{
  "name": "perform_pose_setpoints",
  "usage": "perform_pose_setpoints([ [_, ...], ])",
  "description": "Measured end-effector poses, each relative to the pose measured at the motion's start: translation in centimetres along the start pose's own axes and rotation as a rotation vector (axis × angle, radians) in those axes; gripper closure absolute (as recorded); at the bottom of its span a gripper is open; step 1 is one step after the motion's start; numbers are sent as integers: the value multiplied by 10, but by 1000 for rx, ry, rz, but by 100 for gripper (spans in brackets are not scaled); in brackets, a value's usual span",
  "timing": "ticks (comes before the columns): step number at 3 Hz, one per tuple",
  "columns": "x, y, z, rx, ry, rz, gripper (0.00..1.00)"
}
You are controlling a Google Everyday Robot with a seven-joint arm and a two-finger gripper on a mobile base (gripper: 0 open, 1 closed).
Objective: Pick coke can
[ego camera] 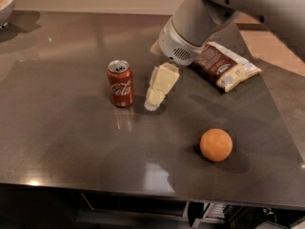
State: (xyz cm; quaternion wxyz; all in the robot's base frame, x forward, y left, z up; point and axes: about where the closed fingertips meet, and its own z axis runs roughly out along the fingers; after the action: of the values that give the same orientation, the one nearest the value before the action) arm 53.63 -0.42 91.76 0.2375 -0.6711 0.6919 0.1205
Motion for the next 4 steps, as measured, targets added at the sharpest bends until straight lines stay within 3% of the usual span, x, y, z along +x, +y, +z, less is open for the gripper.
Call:
perform_pose_setpoints([
  [4,-45,-41,47,-9,-21,56,0],
])
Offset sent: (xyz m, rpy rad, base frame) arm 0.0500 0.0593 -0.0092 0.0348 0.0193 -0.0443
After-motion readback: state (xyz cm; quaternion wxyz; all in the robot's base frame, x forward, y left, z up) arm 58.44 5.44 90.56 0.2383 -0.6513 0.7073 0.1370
